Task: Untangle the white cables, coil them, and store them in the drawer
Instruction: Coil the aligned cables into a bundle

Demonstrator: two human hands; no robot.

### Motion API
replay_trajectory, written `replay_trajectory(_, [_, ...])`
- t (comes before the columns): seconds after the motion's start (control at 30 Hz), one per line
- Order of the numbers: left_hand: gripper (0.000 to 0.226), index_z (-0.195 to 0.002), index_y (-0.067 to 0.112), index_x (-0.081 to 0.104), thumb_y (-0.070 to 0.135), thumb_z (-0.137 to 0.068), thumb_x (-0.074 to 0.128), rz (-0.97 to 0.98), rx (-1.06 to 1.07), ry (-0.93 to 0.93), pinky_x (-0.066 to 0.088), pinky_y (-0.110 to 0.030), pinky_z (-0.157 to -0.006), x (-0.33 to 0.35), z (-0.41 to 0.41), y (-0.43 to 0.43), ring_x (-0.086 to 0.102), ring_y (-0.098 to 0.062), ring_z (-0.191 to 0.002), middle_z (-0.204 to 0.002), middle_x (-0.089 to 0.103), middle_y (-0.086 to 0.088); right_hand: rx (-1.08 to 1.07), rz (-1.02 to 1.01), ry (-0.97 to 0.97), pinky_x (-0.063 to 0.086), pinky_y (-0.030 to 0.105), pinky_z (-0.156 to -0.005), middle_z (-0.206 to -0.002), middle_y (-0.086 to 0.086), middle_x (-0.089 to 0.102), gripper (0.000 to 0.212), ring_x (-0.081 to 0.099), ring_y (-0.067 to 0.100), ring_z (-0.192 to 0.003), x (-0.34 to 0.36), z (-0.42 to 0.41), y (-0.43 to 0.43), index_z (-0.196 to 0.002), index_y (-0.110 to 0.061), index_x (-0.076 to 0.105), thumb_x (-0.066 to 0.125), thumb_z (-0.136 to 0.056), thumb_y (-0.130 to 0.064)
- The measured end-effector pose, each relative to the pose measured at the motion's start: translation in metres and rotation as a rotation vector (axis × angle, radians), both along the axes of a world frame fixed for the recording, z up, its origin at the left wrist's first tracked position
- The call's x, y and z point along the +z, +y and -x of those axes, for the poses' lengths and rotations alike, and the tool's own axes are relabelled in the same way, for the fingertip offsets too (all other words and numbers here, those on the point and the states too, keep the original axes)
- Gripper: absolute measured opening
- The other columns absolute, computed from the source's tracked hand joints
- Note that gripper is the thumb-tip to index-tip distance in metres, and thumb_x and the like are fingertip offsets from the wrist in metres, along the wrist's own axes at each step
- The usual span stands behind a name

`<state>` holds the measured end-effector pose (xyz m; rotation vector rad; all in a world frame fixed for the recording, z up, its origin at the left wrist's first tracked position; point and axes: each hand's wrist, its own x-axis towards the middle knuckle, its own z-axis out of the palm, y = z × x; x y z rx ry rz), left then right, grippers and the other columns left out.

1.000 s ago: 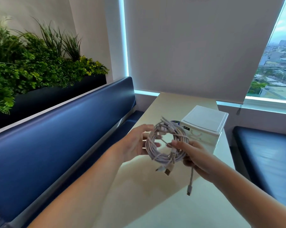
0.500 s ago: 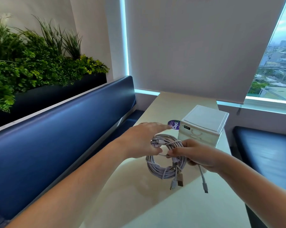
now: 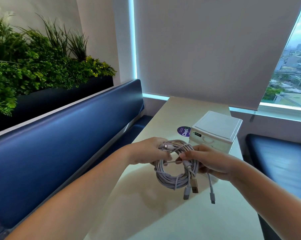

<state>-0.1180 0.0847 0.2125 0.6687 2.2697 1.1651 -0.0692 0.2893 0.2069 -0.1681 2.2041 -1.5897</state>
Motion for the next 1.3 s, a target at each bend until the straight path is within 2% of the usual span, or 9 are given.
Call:
replay_trajectory(0.1, [0.029, -0.123, 0.008, 0.054, 0.007, -0.094, 0.058, -0.081, 0.040, -0.073, 0.051, -0.025, -0.068, -0.002, -0.001, 0.004, 0.060, -0.009, -0.072, -0.098, 0.060, -0.007, -0.013, 0.021, -0.014, 0.024, 0.022, -0.047, -0.063, 0.001, 0.049, 0.043, 0.034, 0.011, -0.053, 0.005, 0.002, 0.002, -0.079, -0.012, 0.060, 0.074, -0.062, -0.050])
replay_trajectory(0.23, [0.029, -0.122, 0.006, 0.053, 0.005, -0.094, 0.056, -0.098, 0.126, -0.030, 0.045, -0.022, -0.062, -0.004, 0.001, 0.007, 0.056, -0.010, -0.069, -0.096, 0.057, -0.005, -0.094, -0.259, 0.167, 0.038, 0.026, -0.066, -0.086, -0.002, 0.057, 0.057, 0.049, 0.010, -0.071, 0.012, 0.004, 0.003, -0.099, -0.020, 0.062, 0.067, -0.066, -0.065])
replay_trajectory(0.33, [0.025, -0.116, 0.012, 0.053, 0.009, -0.091, 0.055, -0.003, 0.211, 0.090, 0.044, -0.022, -0.060, -0.010, 0.005, 0.010, 0.056, -0.014, -0.075, -0.091, 0.055, -0.001, -0.250, -0.668, 0.658, 0.037, 0.028, -0.086, -0.110, -0.009, 0.044, 0.059, 0.042, 0.010, -0.102, 0.005, 0.003, 0.005, -0.116, -0.033, 0.053, 0.063, -0.069, -0.067])
replay_trajectory(0.47, [0.027, -0.113, 0.021, 0.053, 0.014, -0.086, 0.055, 0.029, 0.252, 0.181, 0.049, -0.034, -0.071, -0.015, 0.006, 0.018, 0.057, -0.019, -0.083, -0.093, 0.059, 0.000, -0.098, -0.858, 1.210, 0.043, 0.031, -0.074, -0.093, -0.004, 0.046, 0.026, 0.044, 0.019, -0.090, -0.008, -0.004, -0.014, -0.095, -0.026, 0.067, 0.071, -0.076, -0.043])
replay_trajectory(0.6, [0.032, -0.120, 0.022, 0.051, 0.015, -0.089, 0.058, 0.052, 0.191, 0.169, 0.052, -0.035, -0.077, -0.012, 0.004, 0.021, 0.059, -0.018, -0.088, -0.103, 0.062, -0.003, -0.021, -1.097, 1.127, 0.050, 0.037, -0.062, -0.089, 0.000, 0.042, 0.012, 0.045, 0.024, -0.082, -0.028, 0.006, -0.018, -0.076, -0.027, 0.072, 0.077, -0.071, -0.036])
replay_trajectory(0.73, [0.037, -0.130, 0.018, 0.049, 0.016, -0.096, 0.060, -0.035, 0.090, 0.052, 0.048, -0.015, -0.069, -0.014, 0.003, 0.010, 0.059, -0.011, -0.087, -0.116, 0.064, -0.007, 0.074, -0.887, 0.831, 0.037, 0.029, -0.079, -0.091, -0.004, 0.031, 0.014, 0.039, 0.018, -0.091, -0.019, 0.005, -0.018, -0.082, -0.029, 0.070, 0.061, -0.089, -0.037])
replay_trajectory(0.97, [0.042, -0.135, 0.025, 0.042, 0.029, -0.096, 0.058, 0.153, 0.068, 0.253, 0.043, -0.023, -0.074, -0.029, 0.008, 0.013, 0.057, -0.016, -0.096, -0.115, 0.061, 0.001, 0.125, -0.648, 0.342, 0.042, 0.034, -0.090, -0.099, -0.004, 0.042, 0.027, 0.047, 0.015, -0.098, -0.003, 0.003, -0.016, -0.072, -0.035, 0.070, 0.055, -0.093, -0.041])
replay_trajectory(1.1, [0.047, -0.139, 0.026, 0.037, 0.030, -0.097, 0.057, 0.255, 0.079, 0.360, 0.047, -0.033, -0.083, -0.034, 0.011, 0.016, 0.057, -0.023, -0.103, -0.123, 0.060, -0.006, 0.113, -0.558, 0.282, 0.043, 0.037, -0.081, -0.094, 0.008, 0.053, 0.025, 0.054, 0.024, -0.086, 0.001, 0.003, -0.015, -0.080, -0.024, 0.075, 0.057, -0.092, -0.037])
replay_trajectory(1.3, [0.045, -0.139, 0.025, 0.035, 0.025, -0.097, 0.052, 0.328, 0.139, 0.468, 0.051, -0.040, -0.087, -0.039, 0.015, 0.017, 0.059, -0.027, -0.101, -0.121, 0.062, -0.009, 0.114, -0.738, 0.450, 0.041, 0.036, -0.094, -0.087, -0.012, 0.057, 0.024, 0.043, 0.006, -0.097, 0.005, -0.006, -0.020, -0.070, -0.038, 0.062, 0.054, -0.092, -0.044])
